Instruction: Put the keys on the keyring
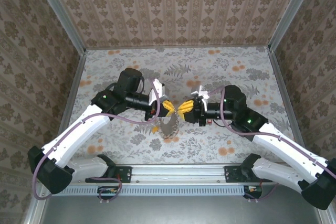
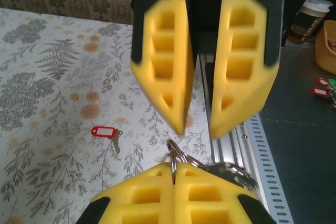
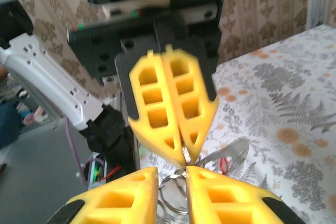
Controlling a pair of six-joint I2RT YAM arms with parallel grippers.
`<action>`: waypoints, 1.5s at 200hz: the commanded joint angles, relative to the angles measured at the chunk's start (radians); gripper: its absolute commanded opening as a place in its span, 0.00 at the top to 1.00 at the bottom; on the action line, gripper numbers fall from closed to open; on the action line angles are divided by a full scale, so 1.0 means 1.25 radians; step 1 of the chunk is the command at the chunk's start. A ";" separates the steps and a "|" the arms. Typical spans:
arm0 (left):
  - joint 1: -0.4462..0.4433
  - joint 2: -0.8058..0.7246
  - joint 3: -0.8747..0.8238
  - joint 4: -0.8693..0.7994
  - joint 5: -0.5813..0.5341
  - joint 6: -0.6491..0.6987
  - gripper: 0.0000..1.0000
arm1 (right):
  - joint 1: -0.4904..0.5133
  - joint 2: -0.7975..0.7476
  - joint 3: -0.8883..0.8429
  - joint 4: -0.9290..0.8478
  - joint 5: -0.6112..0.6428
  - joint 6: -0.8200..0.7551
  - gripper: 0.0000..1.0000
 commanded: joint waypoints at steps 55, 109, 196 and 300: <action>0.015 -0.025 0.028 0.056 0.048 -0.008 1.00 | 0.054 0.031 0.055 -0.085 0.046 -0.093 0.99; 0.026 -0.020 0.024 0.080 0.042 -0.023 1.00 | 0.075 0.005 0.048 -0.095 -0.072 -0.104 1.00; 0.026 -0.039 0.026 0.069 0.039 -0.019 1.00 | 0.040 -0.029 0.015 -0.065 0.035 -0.043 1.00; 0.026 -0.049 0.026 0.069 0.027 -0.021 1.00 | -0.026 0.074 0.032 0.064 -0.027 0.036 1.00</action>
